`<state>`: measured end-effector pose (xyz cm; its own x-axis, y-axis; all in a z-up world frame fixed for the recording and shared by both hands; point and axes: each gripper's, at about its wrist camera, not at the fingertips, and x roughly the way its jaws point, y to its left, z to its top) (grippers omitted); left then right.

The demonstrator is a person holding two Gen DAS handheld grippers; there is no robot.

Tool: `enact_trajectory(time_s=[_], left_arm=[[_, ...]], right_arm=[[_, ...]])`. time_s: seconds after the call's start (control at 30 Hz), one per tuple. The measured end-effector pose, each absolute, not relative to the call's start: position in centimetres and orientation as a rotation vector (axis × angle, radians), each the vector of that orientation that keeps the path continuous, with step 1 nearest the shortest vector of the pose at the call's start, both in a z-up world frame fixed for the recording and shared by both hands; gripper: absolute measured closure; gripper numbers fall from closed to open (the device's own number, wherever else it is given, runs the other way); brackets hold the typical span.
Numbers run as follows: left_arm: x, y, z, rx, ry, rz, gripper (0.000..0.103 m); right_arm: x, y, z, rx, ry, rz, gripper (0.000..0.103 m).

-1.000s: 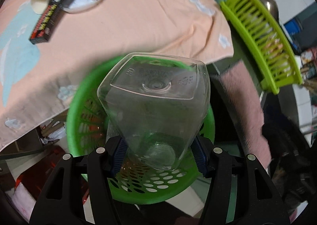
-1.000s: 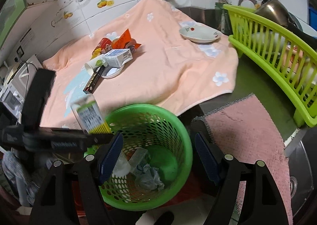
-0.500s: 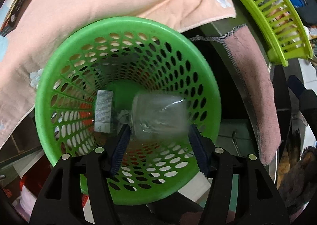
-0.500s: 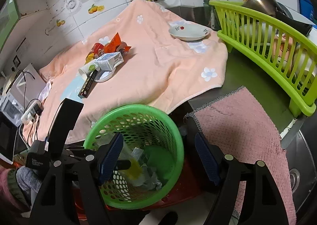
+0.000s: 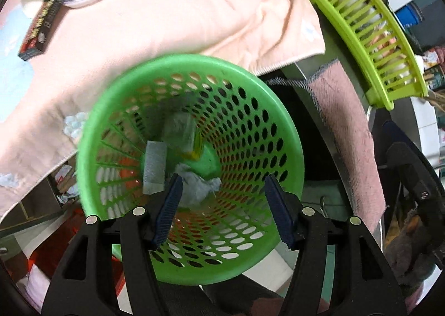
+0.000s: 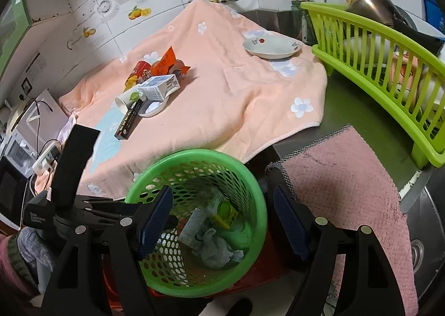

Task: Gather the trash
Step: 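Lower the bottle and cup into the green basket with both tools and release, then reach the left tool to the black glue box and grasp it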

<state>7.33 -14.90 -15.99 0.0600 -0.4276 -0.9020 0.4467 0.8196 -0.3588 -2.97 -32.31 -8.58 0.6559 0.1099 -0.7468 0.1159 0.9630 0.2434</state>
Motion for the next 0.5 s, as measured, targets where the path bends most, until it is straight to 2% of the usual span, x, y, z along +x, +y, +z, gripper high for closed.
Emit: enact_trajectory(time_s=[0.5], left_arm=[[10.3, -10.5, -12.0, 0.006, 1.188, -0.562, 0.042]], right_arm=[[0.6, -29.4, -8.3, 0.229, 0.868, 0.081, 0.031]])
